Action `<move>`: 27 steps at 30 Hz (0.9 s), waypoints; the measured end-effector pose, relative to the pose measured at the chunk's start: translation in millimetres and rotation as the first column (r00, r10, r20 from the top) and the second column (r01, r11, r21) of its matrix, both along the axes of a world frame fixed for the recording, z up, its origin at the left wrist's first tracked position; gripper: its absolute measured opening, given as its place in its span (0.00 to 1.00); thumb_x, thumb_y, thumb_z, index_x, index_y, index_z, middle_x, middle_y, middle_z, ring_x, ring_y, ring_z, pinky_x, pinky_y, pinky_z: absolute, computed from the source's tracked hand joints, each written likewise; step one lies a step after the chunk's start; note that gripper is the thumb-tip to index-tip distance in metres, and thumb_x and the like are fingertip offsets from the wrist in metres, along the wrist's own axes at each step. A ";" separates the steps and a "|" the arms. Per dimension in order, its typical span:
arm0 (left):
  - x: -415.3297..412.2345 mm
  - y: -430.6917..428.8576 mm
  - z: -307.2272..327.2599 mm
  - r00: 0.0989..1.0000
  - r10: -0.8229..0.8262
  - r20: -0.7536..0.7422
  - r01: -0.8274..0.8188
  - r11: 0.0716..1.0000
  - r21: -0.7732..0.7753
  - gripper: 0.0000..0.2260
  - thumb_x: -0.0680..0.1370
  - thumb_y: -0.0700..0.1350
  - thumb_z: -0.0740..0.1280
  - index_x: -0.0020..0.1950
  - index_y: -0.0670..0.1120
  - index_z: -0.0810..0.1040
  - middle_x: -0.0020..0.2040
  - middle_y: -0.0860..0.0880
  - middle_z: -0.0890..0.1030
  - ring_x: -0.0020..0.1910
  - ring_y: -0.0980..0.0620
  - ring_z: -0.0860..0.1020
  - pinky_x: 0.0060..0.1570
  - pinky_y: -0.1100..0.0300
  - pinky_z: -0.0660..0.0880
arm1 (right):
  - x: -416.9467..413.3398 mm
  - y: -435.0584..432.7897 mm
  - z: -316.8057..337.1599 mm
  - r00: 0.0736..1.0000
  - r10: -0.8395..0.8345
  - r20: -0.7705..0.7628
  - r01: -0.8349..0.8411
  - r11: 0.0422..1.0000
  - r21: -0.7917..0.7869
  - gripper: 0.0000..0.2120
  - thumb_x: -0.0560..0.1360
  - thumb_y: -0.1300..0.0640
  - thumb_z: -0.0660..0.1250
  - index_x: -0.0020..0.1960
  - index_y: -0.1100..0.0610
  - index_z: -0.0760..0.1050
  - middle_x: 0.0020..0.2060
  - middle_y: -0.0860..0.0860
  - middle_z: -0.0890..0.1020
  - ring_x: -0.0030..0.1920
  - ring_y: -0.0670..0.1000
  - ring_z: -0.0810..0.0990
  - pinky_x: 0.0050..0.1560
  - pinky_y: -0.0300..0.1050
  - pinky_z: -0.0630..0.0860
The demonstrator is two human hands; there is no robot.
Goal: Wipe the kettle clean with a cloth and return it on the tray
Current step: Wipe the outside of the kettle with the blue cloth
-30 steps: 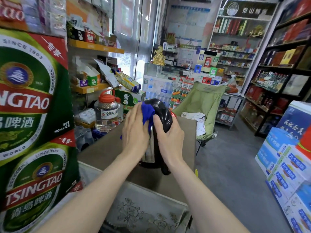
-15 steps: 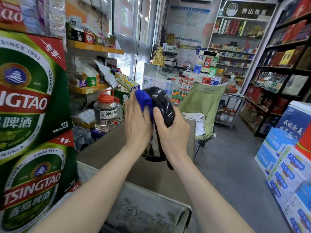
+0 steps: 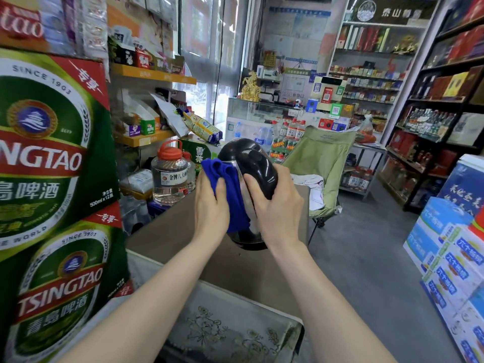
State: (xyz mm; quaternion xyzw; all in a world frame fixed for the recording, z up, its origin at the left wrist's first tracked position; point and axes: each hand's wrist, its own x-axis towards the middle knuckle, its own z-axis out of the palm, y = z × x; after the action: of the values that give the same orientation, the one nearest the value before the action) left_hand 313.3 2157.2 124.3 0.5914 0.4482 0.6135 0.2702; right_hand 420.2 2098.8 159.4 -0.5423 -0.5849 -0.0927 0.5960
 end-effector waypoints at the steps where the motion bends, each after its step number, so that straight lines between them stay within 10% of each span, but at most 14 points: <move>1: 0.5 0.0 1.7 1.000 -0.002 -0.010 0.002 1.000 -0.001 0.22 0.84 0.52 0.53 0.77 0.48 0.62 0.74 0.46 0.69 0.73 0.47 0.67 0.72 0.43 0.65 | 0.3 -0.1 2.2 1.000 0.004 -0.027 -0.005 1.000 -0.025 0.17 0.78 0.45 0.70 0.58 0.57 0.75 0.49 0.51 0.83 0.49 0.52 0.81 0.48 0.41 0.72; 4: 2.8 -2.2 2.3 0.998 -0.018 -0.065 0.020 0.999 0.027 0.20 0.84 0.50 0.54 0.76 0.46 0.64 0.73 0.46 0.71 0.72 0.48 0.68 0.72 0.48 0.64 | -1.7 1.2 5.4 0.990 0.013 -0.138 -0.028 0.994 -0.108 0.11 0.79 0.46 0.69 0.53 0.51 0.72 0.47 0.49 0.82 0.48 0.53 0.79 0.52 0.55 0.77; 8: 8.3 -11.3 -5.8 0.984 0.017 -0.178 -0.004 0.997 0.073 0.24 0.84 0.48 0.56 0.80 0.49 0.57 0.81 0.51 0.57 0.78 0.54 0.56 0.74 0.62 0.54 | 0.9 -1.2 -6.4 0.970 0.067 -0.234 -0.086 0.993 -0.075 0.07 0.78 0.51 0.70 0.50 0.46 0.72 0.44 0.46 0.82 0.46 0.49 0.80 0.50 0.49 0.77; 14: 19.2 -13.5 -7.1 0.847 0.256 -0.466 -0.145 0.955 0.260 0.26 0.83 0.49 0.55 0.80 0.54 0.52 0.82 0.50 0.49 0.81 0.43 0.47 0.76 0.43 0.52 | -0.5 1.9 -10.7 0.915 0.091 -0.393 -0.118 0.992 -0.046 0.10 0.76 0.48 0.74 0.51 0.51 0.77 0.41 0.43 0.83 0.43 0.42 0.80 0.46 0.36 0.74; 22: 1.9 -3.4 -17.0 0.994 0.083 -0.068 -0.082 0.997 0.011 0.22 0.84 0.52 0.53 0.76 0.45 0.62 0.73 0.44 0.69 0.73 0.45 0.67 0.71 0.50 0.64 | 1.0 1.2 -24.8 0.923 0.130 -0.362 -0.144 0.989 -0.013 0.12 0.76 0.49 0.74 0.55 0.53 0.80 0.42 0.42 0.84 0.45 0.38 0.81 0.45 0.27 0.72; 27: 11.7 -19.0 -25.3 0.790 0.334 -0.514 -0.176 0.927 0.332 0.26 0.82 0.53 0.51 0.80 0.49 0.55 0.81 0.44 0.52 0.80 0.41 0.52 0.76 0.46 0.51 | 0.6 -0.1 -26.5 0.850 0.159 -0.503 -0.183 0.983 0.003 0.05 0.76 0.51 0.74 0.51 0.49 0.80 0.41 0.40 0.84 0.42 0.33 0.80 0.44 0.25 0.70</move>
State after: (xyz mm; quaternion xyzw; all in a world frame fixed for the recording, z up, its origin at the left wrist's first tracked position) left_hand 325.0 2138.2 98.9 0.7095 0.4971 0.4978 -0.0419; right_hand 420.8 2098.7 132.8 -0.5068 -0.4580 0.1178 0.7208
